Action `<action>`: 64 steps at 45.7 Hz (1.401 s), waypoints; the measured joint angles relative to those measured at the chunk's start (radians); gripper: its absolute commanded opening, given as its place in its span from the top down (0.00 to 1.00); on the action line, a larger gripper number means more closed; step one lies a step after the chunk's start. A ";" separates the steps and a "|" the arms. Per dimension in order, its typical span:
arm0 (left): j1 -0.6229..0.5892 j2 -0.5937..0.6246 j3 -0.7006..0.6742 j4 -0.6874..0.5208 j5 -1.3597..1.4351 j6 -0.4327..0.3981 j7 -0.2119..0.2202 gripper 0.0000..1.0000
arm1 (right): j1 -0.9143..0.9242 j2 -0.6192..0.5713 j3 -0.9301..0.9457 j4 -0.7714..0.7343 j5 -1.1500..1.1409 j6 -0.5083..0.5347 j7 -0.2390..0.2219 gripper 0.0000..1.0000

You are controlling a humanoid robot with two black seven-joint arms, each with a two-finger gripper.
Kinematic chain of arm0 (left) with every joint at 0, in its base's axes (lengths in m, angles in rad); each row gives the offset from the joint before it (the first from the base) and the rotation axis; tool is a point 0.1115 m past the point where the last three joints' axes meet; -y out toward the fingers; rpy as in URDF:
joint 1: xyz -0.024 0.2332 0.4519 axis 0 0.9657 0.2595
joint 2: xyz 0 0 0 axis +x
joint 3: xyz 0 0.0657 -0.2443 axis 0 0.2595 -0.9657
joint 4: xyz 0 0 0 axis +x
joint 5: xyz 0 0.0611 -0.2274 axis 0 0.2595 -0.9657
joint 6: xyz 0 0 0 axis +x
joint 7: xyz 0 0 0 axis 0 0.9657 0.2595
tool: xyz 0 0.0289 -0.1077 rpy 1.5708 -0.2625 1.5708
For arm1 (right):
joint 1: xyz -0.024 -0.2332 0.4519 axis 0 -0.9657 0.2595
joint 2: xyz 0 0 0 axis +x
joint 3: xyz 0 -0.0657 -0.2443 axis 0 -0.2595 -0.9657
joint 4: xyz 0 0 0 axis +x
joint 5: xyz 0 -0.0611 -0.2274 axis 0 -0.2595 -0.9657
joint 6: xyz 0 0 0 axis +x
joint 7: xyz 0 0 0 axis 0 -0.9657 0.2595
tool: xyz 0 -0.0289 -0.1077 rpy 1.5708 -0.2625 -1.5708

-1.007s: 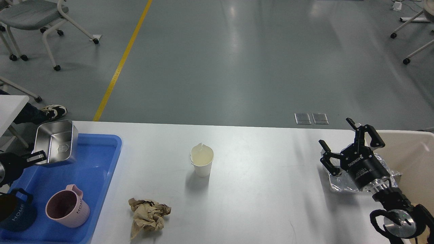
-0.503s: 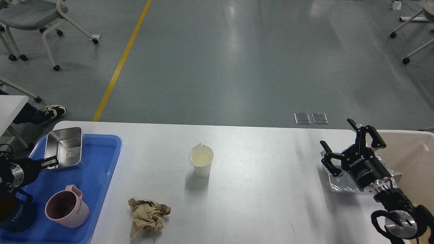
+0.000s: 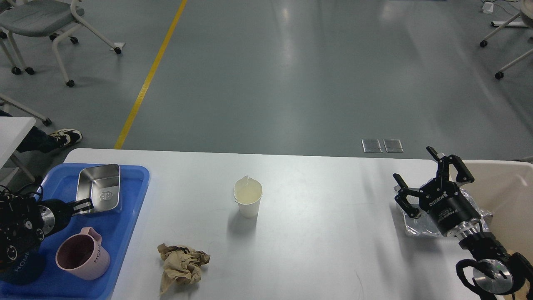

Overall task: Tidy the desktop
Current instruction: 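Lower the steel box into the blue tray with the left gripper, then release the steel box and raise the left gripper away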

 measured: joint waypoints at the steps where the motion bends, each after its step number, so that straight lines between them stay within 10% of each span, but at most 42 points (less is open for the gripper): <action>1: 0.002 -0.002 0.001 0.003 0.000 0.000 0.000 0.93 | 0.000 0.000 0.000 0.000 0.000 0.000 0.000 0.00; 13: 0.005 -0.004 0.001 0.009 0.001 0.000 0.001 0.17 | 0.002 0.000 0.000 -0.001 0.000 0.000 0.000 0.00; 19: -0.003 -0.004 -0.014 0.007 -0.002 0.001 -0.001 0.06 | 0.003 0.001 0.001 -0.001 0.000 0.000 0.000 0.00; 38: -0.056 0.049 -0.215 -0.013 -0.271 -0.030 0.007 0.04 | 0.006 0.002 0.000 0.000 0.000 0.000 -0.001 0.00; 64: 0.062 0.117 -0.677 -0.421 -0.606 0.072 -0.003 0.04 | 0.004 0.003 -0.001 0.000 0.000 -0.002 -0.001 0.00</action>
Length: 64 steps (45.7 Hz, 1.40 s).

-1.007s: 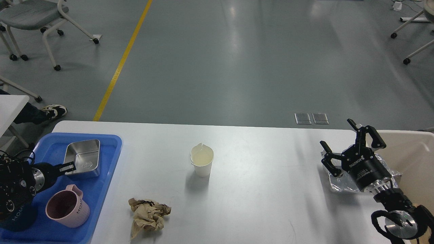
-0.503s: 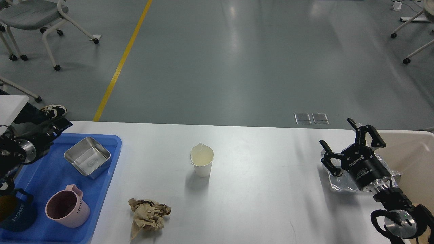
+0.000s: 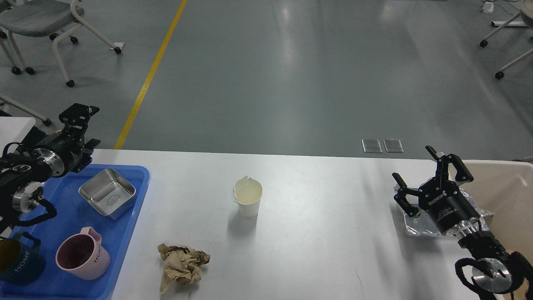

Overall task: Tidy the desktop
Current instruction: 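Release the steel box and raise the left gripper away, then lower the right gripper onto the crumpled aluminium foil tray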

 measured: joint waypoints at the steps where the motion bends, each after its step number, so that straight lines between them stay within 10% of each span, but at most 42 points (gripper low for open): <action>1: 0.014 0.000 -0.026 -0.024 -0.004 0.008 0.001 0.04 | -0.001 0.000 0.000 0.000 0.000 0.000 0.000 0.00; 32: 0.468 -0.396 -0.758 -0.364 -0.045 -0.020 0.004 0.04 | 0.004 -0.030 -0.002 0.017 -0.011 0.003 -0.002 0.00; 64: 0.587 -0.453 -0.836 -0.374 -0.043 -0.040 -0.068 0.04 | 0.025 -0.161 -0.001 0.180 -0.929 -0.143 0.067 0.00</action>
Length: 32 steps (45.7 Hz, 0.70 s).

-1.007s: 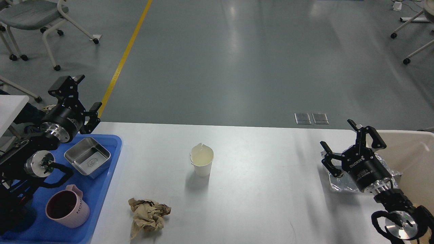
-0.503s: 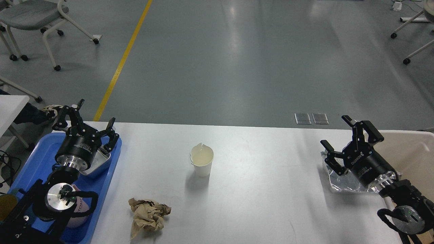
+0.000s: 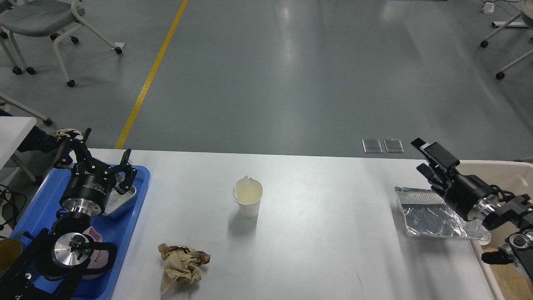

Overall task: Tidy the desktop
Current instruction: 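Lower the right gripper onto the crumpled aluminium foil tray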

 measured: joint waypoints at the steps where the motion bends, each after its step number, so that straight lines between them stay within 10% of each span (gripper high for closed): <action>1: 0.000 0.000 0.000 0.000 0.000 0.000 0.000 0.04 | -0.001 -0.008 0.000 0.006 -0.023 -0.008 0.000 0.00; 21: 0.001 0.004 0.000 0.004 0.000 -0.001 0.000 0.04 | -0.084 -0.142 -0.124 0.152 -0.252 -0.073 0.007 0.00; 26: 0.000 0.004 0.001 0.006 0.000 -0.001 0.002 0.04 | -0.131 -0.122 -0.156 0.173 -0.385 -0.311 -0.052 0.00; 32: -0.001 0.004 0.001 0.006 0.001 -0.001 0.002 0.04 | -0.160 -0.197 -0.236 0.207 -0.444 -0.352 -0.126 0.00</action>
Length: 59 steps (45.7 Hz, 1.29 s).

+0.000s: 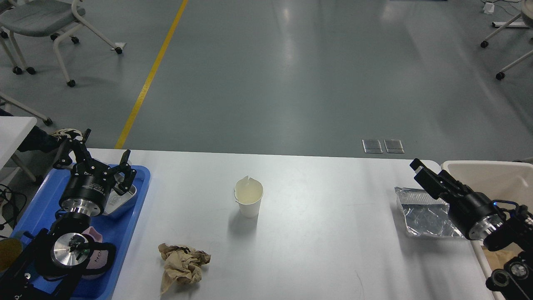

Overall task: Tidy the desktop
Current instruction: 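Lower the right gripper onto the crumpled aluminium foil tray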

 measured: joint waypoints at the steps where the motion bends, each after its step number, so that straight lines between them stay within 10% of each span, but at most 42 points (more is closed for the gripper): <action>1: 0.000 0.000 0.000 0.000 0.000 0.000 0.000 0.04 | -0.001 -0.021 -0.011 0.006 -0.001 0.014 -0.001 0.00; 20: -0.011 0.000 0.003 0.017 0.006 -0.005 0.000 0.04 | 0.002 -0.454 -0.069 0.042 -0.003 0.144 0.036 0.00; 33: -0.017 0.003 0.003 0.040 0.007 -0.007 -0.003 0.04 | -0.004 -0.671 -0.135 0.050 -0.003 0.144 0.151 0.00; 59: -0.017 0.005 0.013 0.043 0.008 -0.007 0.008 0.04 | -0.011 -0.844 -0.178 -0.004 0.069 0.146 0.159 0.00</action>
